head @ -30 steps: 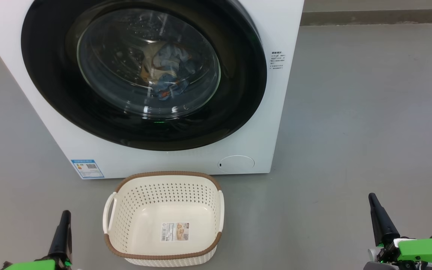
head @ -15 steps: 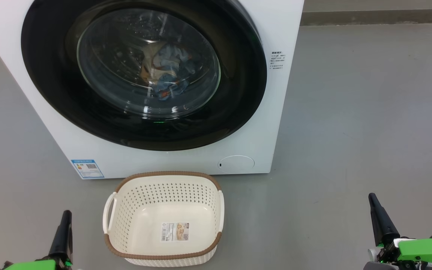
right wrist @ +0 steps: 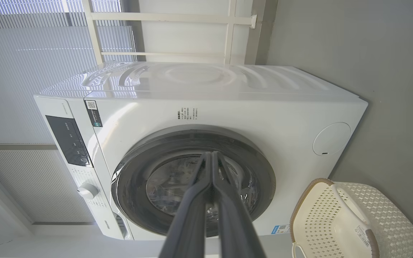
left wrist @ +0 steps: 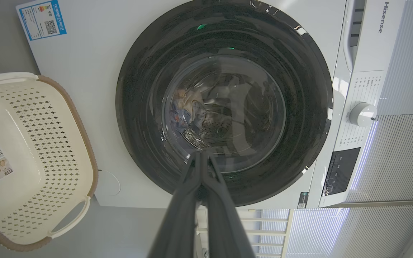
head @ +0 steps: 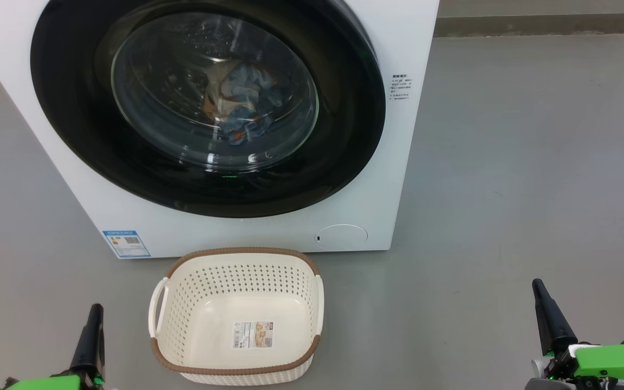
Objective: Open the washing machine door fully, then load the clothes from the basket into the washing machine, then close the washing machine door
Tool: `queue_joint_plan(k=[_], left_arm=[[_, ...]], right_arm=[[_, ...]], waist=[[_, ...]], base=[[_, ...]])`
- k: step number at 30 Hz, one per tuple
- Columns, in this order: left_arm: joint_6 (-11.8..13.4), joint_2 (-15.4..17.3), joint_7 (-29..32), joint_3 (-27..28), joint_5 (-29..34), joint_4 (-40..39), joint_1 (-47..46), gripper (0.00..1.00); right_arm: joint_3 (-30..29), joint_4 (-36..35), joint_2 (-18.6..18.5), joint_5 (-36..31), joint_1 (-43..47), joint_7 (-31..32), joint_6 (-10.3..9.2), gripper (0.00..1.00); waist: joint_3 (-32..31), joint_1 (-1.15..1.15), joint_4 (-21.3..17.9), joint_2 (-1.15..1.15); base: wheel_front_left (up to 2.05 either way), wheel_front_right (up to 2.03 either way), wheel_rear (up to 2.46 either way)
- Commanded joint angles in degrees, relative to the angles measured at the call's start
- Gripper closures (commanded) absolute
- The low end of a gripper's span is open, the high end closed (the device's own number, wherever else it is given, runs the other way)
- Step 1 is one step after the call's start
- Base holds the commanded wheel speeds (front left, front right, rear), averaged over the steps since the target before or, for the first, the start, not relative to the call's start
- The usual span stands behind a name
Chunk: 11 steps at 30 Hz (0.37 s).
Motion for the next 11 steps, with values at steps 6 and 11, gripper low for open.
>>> queue_joint_plan(k=[6, 11], left_arm=[[-0.18, 0.56, 0.3, 1.99, 0.06, -1.06, -2.35, 1.0], [-0.18, 0.54, 0.32, 2.02, 0.08, -1.06, -2.35, 1.0]], right_arm=[[1.32, -1.31, -0.21, 0.13, -2.61, 0.49, -0.06, 1.0], [1.32, -1.31, -0.21, 0.13, -2.61, 0.49, -0.06, 1.0]], waist=[[0.0, 0.0, 0.0, 0.0], [0.0, 0.0, 0.0, 0.0]], base=[[0.0, 0.0, 0.0], [0.0, 0.0, 0.0]])
